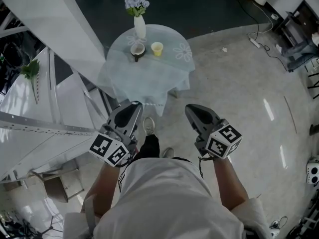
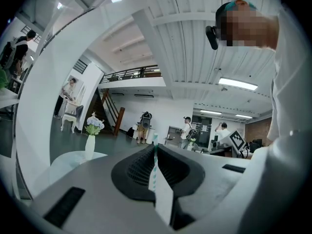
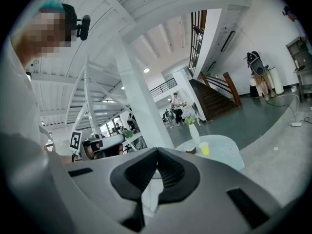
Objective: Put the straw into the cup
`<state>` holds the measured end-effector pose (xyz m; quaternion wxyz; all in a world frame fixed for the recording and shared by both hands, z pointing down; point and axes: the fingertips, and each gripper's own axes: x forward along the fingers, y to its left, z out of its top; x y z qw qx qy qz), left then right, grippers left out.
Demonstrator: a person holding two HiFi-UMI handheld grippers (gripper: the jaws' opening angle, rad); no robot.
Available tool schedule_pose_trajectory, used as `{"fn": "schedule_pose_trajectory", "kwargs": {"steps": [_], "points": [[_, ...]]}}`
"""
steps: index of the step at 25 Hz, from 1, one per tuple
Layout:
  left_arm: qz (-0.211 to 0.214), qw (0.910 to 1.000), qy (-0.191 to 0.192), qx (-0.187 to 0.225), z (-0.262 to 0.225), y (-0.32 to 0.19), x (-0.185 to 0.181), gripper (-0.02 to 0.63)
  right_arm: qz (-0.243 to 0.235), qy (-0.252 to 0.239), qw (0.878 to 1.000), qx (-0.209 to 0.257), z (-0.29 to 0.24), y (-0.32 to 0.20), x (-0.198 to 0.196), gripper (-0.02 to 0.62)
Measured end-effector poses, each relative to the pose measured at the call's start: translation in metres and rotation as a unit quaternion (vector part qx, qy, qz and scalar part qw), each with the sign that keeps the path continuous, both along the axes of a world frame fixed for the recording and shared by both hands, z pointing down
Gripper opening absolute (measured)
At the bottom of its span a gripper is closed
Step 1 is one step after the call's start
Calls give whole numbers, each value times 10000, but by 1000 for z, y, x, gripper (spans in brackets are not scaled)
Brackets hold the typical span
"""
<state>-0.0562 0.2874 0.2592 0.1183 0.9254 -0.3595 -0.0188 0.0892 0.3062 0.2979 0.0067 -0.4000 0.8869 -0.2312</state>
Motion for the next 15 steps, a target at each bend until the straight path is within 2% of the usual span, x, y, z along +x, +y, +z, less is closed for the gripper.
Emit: {"fn": "schedule_pose_trajectory", "kwargs": {"steps": [15], "points": [[-30,9996,75,-265,26,-111,-23,38,-43,131,9995,-293,27,-106,-24,20]]}}
